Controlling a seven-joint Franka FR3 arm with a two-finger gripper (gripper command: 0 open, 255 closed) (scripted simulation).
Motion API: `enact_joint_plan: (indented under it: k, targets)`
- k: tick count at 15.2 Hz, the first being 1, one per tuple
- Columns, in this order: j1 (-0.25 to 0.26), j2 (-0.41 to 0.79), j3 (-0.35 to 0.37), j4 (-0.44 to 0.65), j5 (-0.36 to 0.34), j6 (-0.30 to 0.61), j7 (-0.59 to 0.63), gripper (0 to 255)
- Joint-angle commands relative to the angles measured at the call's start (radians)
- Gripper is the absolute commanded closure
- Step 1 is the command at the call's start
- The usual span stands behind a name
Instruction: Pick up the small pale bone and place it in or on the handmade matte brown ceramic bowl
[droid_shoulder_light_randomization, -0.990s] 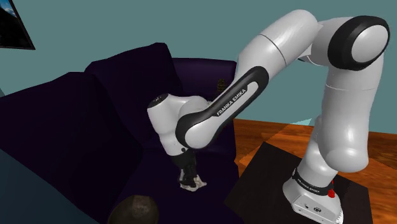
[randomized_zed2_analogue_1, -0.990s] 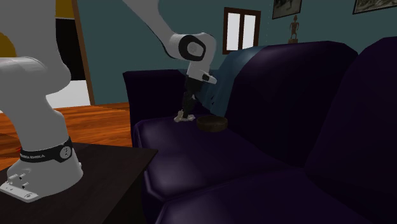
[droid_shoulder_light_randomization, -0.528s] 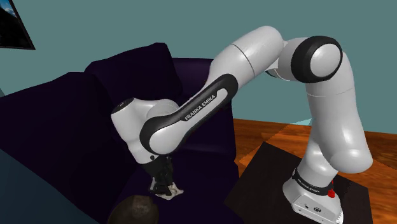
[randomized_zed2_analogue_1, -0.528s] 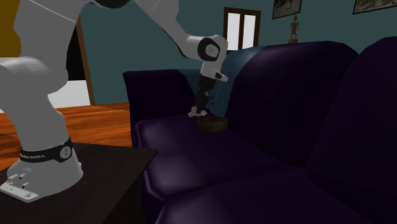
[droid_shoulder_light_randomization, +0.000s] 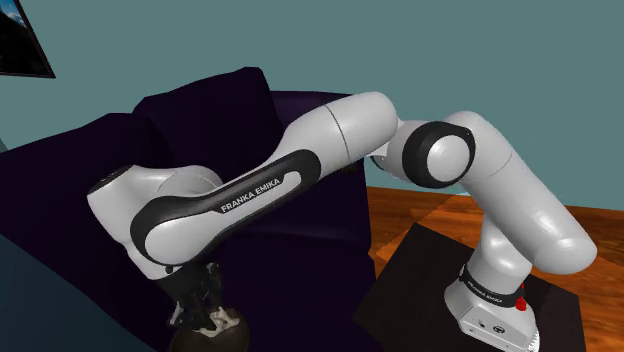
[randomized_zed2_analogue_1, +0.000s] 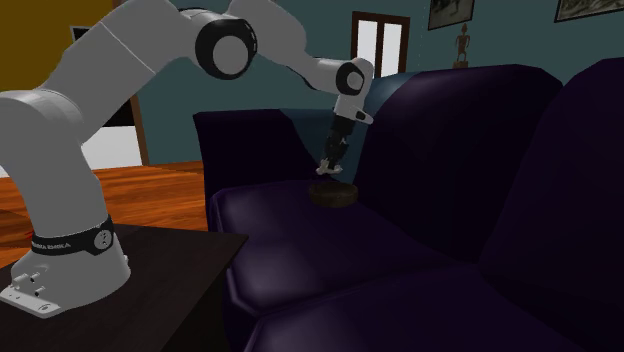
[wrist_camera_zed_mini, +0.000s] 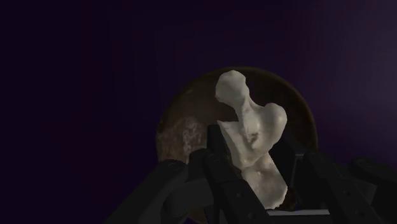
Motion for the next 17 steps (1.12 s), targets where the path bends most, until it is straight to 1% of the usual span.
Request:
enact_joint_plan:
  k: [1,13,17]
  targets:
    - [0.046,0.092,-0.013,0.151,-0.013,-0.056,0.004,255]
    - [0.045,0.156,-0.026,0.101,-0.027,0.055,0.001,255]
    - [0.045,0.156,-0.026,0.101,-0.027,0.055,0.001,255]
